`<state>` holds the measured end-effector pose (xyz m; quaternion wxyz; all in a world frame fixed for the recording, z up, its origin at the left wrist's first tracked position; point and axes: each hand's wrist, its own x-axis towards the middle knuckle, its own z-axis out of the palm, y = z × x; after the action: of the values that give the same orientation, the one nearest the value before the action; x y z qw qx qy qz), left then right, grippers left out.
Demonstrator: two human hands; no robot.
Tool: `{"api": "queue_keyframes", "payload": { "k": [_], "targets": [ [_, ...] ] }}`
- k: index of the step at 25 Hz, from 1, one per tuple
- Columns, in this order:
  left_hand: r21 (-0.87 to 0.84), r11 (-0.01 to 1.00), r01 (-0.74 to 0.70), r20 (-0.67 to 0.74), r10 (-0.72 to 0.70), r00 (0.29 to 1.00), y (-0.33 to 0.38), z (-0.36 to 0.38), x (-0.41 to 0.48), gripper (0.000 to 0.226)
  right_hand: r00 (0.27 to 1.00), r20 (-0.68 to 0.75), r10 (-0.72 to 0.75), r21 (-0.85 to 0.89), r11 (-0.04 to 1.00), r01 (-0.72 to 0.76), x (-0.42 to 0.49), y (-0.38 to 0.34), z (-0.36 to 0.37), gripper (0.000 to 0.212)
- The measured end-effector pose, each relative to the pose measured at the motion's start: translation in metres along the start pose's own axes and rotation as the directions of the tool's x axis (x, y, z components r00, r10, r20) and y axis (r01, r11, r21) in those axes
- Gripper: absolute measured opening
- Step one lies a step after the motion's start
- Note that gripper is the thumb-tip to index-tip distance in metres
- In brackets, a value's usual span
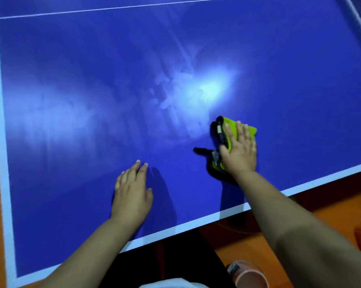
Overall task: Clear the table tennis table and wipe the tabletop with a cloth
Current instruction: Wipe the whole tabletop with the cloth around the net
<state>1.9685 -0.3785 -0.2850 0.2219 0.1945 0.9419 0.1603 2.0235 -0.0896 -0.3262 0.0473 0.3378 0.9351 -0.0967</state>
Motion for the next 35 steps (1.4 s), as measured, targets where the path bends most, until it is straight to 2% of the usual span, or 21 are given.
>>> {"api": "queue_keyframes", "payload": {
  "k": [3, 5, 10, 15, 19, 23, 28, 29, 32, 35],
  "targets": [
    [0.011, 0.999, 0.039, -0.02, -0.039, 0.999, -0.022, -0.006, -0.005, 0.063, 0.984, 0.03, 0.173, -0.028, 0.985, -0.172, 0.017, -0.013, -0.004, 0.068],
    [0.016, 0.996, 0.09, -0.007, -0.09, 0.996, -0.048, -0.012, -0.016, 0.063, 0.976, 0.043, 0.212, -0.048, 0.977, -0.21, 0.01, -0.042, 0.001, 0.069],
    [0.013, 0.985, 0.17, 0.001, -0.17, 0.985, -0.124, -0.037, -0.038, 0.065, 0.996, 0.088, -0.028, -0.084, 0.996, 0.035, -0.038, -0.153, 0.026, 0.072],
    [-0.015, 0.962, 0.273, -0.033, -0.273, 0.961, -0.219, -0.07, -0.056, 0.067, 0.947, 0.11, -0.301, -0.145, 0.938, 0.315, -0.11, -0.288, 0.067, 0.078],
    [-0.053, 0.936, 0.347, -0.054, -0.349, 0.935, -0.279, -0.09, -0.07, 0.066, 0.86, 0.132, -0.493, -0.129, 0.851, 0.508, -0.156, -0.367, 0.092, 0.077],
    [-0.078, 0.904, 0.42, -0.104, -0.426, 0.899, -0.315, -0.103, -0.078, 0.07, 0.684, 0.236, -0.69, -0.072, 0.689, 0.721, -0.194, -0.433, 0.111, 0.076],
    [-0.088, 0.919, 0.385, -0.113, -0.393, 0.913, -0.311, -0.108, -0.064, 0.069, 0.551, 0.237, -0.8, -0.065, 0.553, 0.831, -0.16, -0.443, 0.11, 0.07],
    [-0.077, 0.927, 0.366, -0.115, -0.373, 0.921, -0.304, -0.108, -0.057, 0.069, 0.562, 0.225, -0.796, -0.052, 0.566, 0.823, -0.15, -0.438, 0.107, 0.071],
    [-0.048, 0.951, 0.306, -0.123, -0.31, 0.943, -0.275, -0.104, -0.031, 0.067, 0.674, 0.169, -0.719, 0.009, 0.685, 0.728, -0.119, -0.418, 0.098, 0.072],
    [-0.027, 0.962, 0.271, -0.116, -0.272, 0.955, -0.239, -0.097, -0.007, 0.067, 0.753, 0.138, -0.643, 0.008, 0.761, 0.649, -0.083, -0.383, 0.085, 0.072]
  ]
}}
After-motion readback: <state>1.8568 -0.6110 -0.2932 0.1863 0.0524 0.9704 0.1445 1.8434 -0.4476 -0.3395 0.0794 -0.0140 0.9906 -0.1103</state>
